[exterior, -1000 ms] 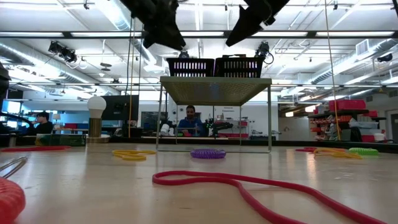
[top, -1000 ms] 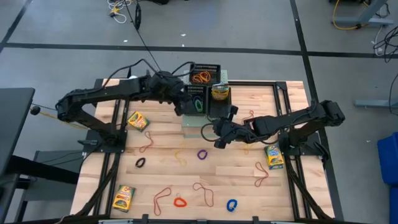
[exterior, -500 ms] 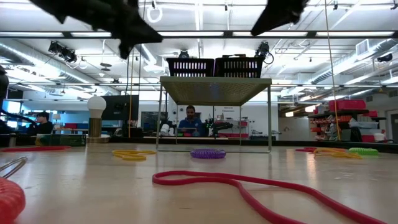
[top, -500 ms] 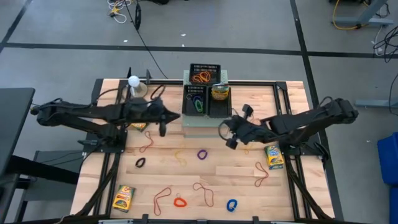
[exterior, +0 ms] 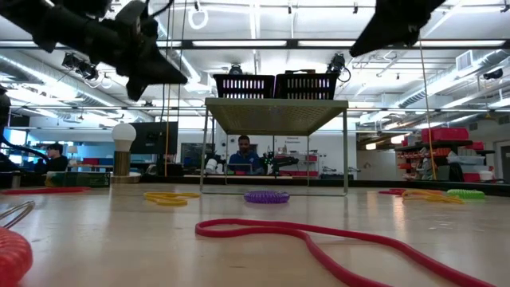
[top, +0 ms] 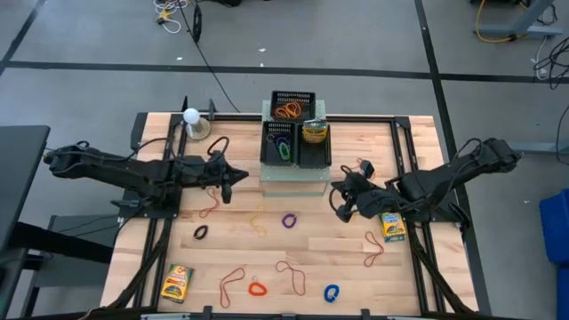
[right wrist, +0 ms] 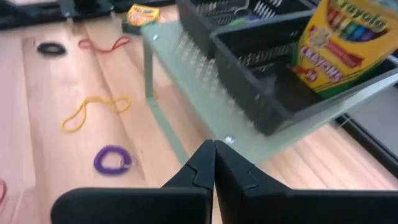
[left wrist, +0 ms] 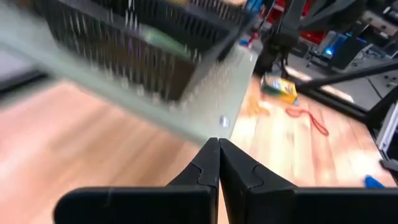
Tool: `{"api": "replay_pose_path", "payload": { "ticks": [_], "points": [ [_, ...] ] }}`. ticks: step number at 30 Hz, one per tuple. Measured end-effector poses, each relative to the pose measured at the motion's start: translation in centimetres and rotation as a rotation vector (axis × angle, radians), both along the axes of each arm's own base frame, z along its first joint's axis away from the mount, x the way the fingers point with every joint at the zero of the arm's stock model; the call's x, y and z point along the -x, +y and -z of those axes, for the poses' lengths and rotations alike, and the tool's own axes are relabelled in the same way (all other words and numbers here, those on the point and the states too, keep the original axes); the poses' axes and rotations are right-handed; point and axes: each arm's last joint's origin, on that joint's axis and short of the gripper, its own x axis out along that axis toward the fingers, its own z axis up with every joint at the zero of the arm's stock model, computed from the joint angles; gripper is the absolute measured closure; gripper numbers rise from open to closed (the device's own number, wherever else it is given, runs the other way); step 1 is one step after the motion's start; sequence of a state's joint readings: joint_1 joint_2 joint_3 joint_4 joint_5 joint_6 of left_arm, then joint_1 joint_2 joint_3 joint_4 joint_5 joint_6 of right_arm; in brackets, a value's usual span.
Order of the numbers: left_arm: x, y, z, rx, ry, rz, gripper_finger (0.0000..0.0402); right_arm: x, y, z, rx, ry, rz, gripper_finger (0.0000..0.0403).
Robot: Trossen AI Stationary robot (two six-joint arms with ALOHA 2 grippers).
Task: Pick & Place Office Desk Supplies
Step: Put the yellow rubber band into the top black bin
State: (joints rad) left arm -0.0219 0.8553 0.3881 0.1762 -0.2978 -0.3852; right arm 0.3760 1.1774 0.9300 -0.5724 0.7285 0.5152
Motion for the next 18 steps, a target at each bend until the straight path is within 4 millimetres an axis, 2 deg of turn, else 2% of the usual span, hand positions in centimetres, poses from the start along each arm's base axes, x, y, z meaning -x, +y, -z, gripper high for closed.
{"api": "replay_pose_path", "payload": {
  "ticks": [3,10,14,18],
  "points": [
    [0.1,0.0,0.7,0.043,0.011,0.005,0.0393,0.2,0.3,0.4,-0.003,0.015,-0.015,0.0394],
    [0.2,0.1,0.9,0.039,0.01,-0.039,0.0385,0.5,0.6,0.8,0.002,0.041,-0.041,0.039],
    [0.2,0.1,0.9,0.049,0.007,-0.045,0.0385,0.9,0.9,1.1,-0.021,0.079,-0.048,0.0365],
    [0.2,0.1,0.9,0.022,0.016,-0.038,0.0385,1.6,0.8,1.8,-0.151,0.127,0.025,0.0328]
  ]
}}
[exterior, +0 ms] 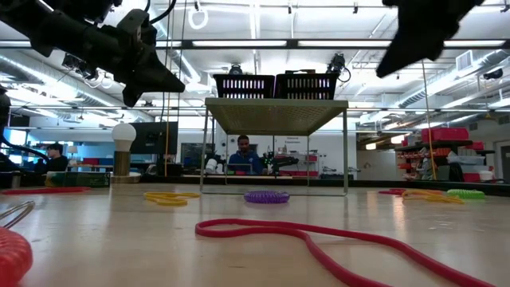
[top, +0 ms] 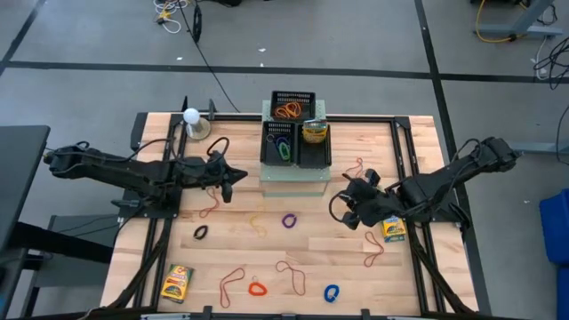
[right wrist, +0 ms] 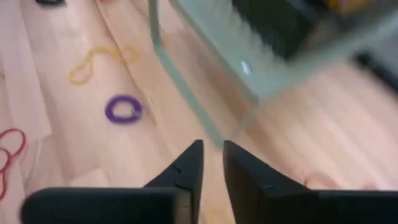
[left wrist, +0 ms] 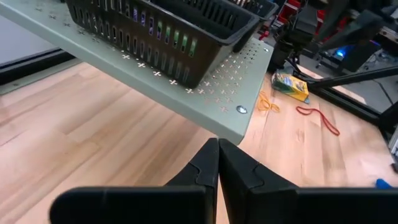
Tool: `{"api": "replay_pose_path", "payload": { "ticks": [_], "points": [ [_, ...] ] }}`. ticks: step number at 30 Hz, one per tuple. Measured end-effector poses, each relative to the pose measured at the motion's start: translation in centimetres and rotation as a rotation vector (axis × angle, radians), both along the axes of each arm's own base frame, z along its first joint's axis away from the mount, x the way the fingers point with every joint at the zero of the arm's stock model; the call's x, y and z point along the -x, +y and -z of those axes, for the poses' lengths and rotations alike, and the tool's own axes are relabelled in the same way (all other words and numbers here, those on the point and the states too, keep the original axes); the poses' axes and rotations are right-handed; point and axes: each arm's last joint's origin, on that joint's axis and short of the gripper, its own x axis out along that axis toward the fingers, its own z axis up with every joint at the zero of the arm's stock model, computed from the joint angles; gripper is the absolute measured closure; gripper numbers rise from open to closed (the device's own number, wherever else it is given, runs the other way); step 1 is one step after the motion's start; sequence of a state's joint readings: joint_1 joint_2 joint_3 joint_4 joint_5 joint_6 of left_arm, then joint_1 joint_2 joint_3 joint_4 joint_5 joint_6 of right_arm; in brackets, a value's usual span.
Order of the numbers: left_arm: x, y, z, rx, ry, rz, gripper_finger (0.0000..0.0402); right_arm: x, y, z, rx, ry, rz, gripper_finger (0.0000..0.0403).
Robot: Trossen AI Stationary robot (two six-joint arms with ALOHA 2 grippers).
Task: Pick & Place Office Desk Supplies
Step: Put the yellow rubber band into the top black bin
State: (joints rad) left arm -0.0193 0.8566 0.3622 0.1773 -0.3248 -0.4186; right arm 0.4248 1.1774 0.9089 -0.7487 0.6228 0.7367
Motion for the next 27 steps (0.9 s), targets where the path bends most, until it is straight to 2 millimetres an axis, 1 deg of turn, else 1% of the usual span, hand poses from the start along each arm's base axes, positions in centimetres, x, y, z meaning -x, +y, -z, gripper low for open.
{"api": "replay_pose_path", "payload": {
  "ticks": [8,10,13,15,17,19,21,23,27],
  "points": [
    [0.0,0.0,0.0,-0.02,0.007,0.006,0.0385,1.4,-0.3,0.9,-0.263,0.084,0.248,0.0252],
    [0.0,0.0,0.0,-0.02,0.007,0.006,0.0385,1.6,-0.4,1.1,-0.316,0.098,0.305,0.0239],
    [0.0,0.0,0.0,-0.02,0.007,0.006,0.0385,1.9,-0.6,1.4,-0.369,0.117,0.387,0.023],
    [0.0,0.0,0.0,-0.02,0.007,0.006,0.0385,2.1,-0.8,2.3,-0.417,0.128,0.441,0.023],
    [0.0,0.0,0.0,-0.02,0.007,0.006,0.0385,2.4,-0.9,3.8,-0.475,0.163,0.481,0.0233],
    [0.0,0.0,0.0,-0.02,0.008,0.006,0.0385,2.6,-0.9,5.7,-0.537,0.211,0.473,0.0239],
    [0.0,0.0,0.0,-0.02,0.008,0.007,0.0385,2.9,-0.9,7.0,-0.598,0.254,0.463,0.025],
    [0.0,0.0,0.0,-0.02,0.006,0.007,0.0385,3.0,-0.8,7.5,-0.644,0.26,0.477,0.0267],
    [0.0,0.0,0.0,-0.02,0.006,0.007,0.0385,2.9,-0.9,7.5,-0.652,0.246,0.491,0.0308]
  ]
}}
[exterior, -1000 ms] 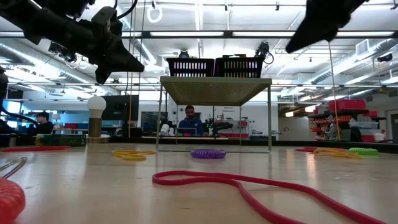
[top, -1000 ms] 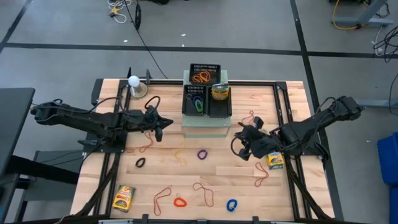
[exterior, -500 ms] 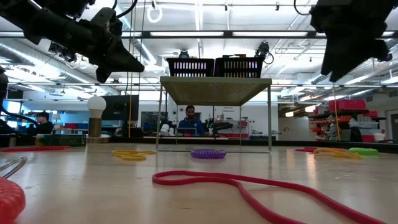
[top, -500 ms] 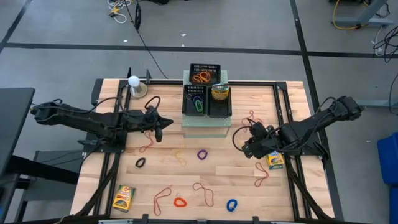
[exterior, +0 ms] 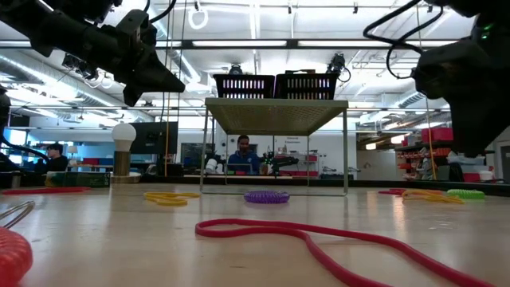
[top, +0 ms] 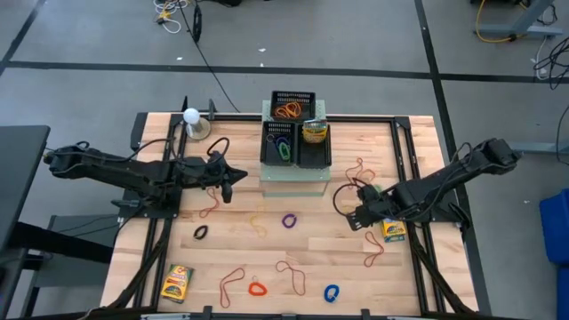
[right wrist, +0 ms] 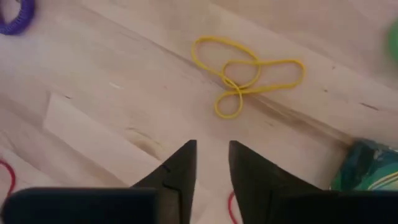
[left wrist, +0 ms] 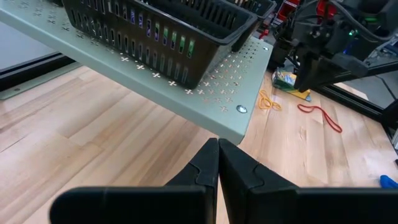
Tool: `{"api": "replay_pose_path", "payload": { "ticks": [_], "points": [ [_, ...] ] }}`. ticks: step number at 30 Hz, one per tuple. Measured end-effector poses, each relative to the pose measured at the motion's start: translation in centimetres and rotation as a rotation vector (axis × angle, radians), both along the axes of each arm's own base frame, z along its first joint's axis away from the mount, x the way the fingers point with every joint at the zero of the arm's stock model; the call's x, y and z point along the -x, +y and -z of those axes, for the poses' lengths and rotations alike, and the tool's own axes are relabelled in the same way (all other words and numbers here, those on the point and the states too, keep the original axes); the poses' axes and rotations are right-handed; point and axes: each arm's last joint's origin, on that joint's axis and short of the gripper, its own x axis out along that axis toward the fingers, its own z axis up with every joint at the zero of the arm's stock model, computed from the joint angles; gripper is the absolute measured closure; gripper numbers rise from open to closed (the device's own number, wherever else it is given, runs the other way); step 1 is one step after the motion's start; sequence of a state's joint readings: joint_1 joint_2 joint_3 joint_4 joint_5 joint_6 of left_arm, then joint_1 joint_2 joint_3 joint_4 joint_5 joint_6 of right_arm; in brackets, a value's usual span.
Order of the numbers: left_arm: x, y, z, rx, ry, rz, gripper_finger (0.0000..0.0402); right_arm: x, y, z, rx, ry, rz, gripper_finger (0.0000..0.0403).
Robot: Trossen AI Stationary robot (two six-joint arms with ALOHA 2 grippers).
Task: Pick & Place Office Desk Supplies
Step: Put the yellow rubber band into the top black bin
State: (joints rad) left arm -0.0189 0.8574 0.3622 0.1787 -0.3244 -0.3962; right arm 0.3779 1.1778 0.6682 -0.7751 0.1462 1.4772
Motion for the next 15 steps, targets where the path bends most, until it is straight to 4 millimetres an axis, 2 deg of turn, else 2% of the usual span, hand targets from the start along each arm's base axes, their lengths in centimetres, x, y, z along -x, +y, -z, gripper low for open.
{"api": "replay_pose_path", "payload": {
  "ticks": [3,6,10,15],
  "points": [
    [0.0,0.0,0.0,0.0,0.0,0.0,0.0385,-0.2,-0.4,0.3,0.014,-0.016,0.009,0.0327],
    [0.0,0.0,0.0,0.0,0.0,0.0,0.0385,-0.3,-1.0,1.5,0.002,-0.051,0.032,0.0322],
    [0.0,0.0,0.0,0.0,0.0,0.0,0.0385,-0.2,-1.6,2.6,-0.047,-0.059,0.044,0.0277],
    [0.0,0.0,0.0,0.0,0.0,0.0,0.0385,0.1,-2.1,2.8,0.024,-0.024,0.047,0.021]
  ]
}}
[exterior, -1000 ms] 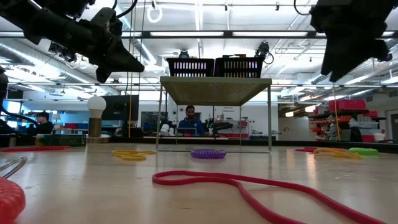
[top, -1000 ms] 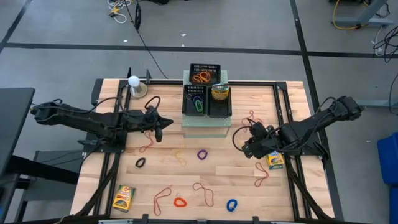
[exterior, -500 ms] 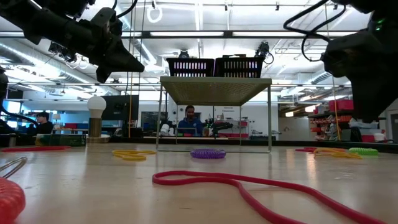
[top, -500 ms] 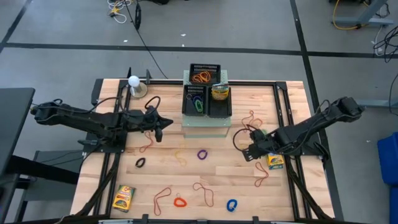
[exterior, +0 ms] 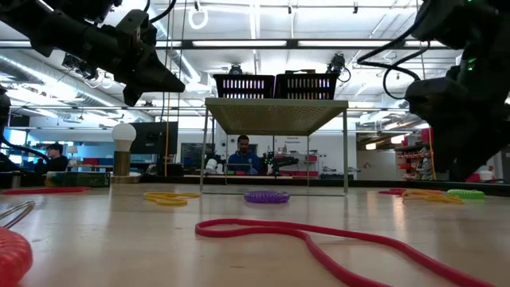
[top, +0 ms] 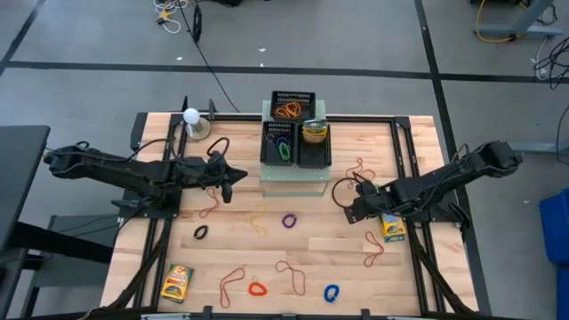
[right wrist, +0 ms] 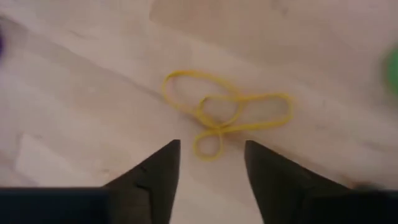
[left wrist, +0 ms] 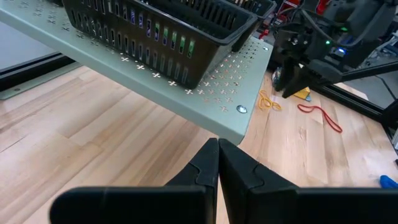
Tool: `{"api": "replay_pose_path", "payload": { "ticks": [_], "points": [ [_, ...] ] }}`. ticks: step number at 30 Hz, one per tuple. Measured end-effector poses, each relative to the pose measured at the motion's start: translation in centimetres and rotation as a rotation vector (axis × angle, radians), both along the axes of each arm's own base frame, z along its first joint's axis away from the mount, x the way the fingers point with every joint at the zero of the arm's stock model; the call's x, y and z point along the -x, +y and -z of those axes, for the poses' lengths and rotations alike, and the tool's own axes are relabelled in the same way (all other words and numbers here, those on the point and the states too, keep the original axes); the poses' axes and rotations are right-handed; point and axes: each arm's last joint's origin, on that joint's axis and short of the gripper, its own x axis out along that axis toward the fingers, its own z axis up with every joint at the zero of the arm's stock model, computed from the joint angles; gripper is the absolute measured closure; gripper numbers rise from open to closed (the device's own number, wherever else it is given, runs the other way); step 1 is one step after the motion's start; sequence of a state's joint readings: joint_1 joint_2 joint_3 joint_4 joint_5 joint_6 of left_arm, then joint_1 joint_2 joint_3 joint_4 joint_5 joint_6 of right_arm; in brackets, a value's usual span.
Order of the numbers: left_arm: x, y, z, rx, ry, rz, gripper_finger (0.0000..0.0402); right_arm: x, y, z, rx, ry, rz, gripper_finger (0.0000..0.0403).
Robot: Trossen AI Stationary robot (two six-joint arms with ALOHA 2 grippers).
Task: Pick & Place Office Desk Supplies
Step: Put the yellow rubber band into the top black bin
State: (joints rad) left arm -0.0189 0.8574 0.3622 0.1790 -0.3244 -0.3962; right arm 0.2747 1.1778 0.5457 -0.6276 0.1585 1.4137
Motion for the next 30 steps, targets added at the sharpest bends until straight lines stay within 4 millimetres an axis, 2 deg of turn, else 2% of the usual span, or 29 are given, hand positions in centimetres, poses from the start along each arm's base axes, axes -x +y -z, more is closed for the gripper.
{"api": "replay_pose_path", "payload": {
  "ticks": [3,7,12,17,24,26,30],
  "points": [
    [0.0,0.0,0.0,0.0,0.0,0.0,0.0385,-0.1,-0.3,0.6,0.044,-0.009,-0.011,0.0195],
    [0.0,0.0,0.0,0.0,0.0,0.0,0.0385,-0.6,-0.3,2.0,0.074,0.01,-0.089,0.0206],
    [0.0,0.0,0.0,0.0,-0.005,0.0,0.0385,-1.1,-0.2,2.7,0.097,0.062,-0.16,0.024],
    [0.0,0.0,-0.1,0.0,-0.008,0.001,0.0385,-1.1,-0.2,3.1,0.106,0.103,-0.207,0.0296],
    [-0.1,0.0,-0.2,0.0,-0.018,0.001,0.0385,-2.1,0.2,0.9,0.116,0.125,-0.378,0.0388],
    [-0.1,0.0,-0.2,0.001,-0.018,0.003,0.0385,-2.4,0.3,0.4,0.135,0.121,-0.426,0.0397],
    [-0.1,0.0,-0.2,0.002,-0.02,0.003,0.0385,-2.9,0.4,-0.4,0.145,0.11,-0.458,0.0388]
  ]
}}
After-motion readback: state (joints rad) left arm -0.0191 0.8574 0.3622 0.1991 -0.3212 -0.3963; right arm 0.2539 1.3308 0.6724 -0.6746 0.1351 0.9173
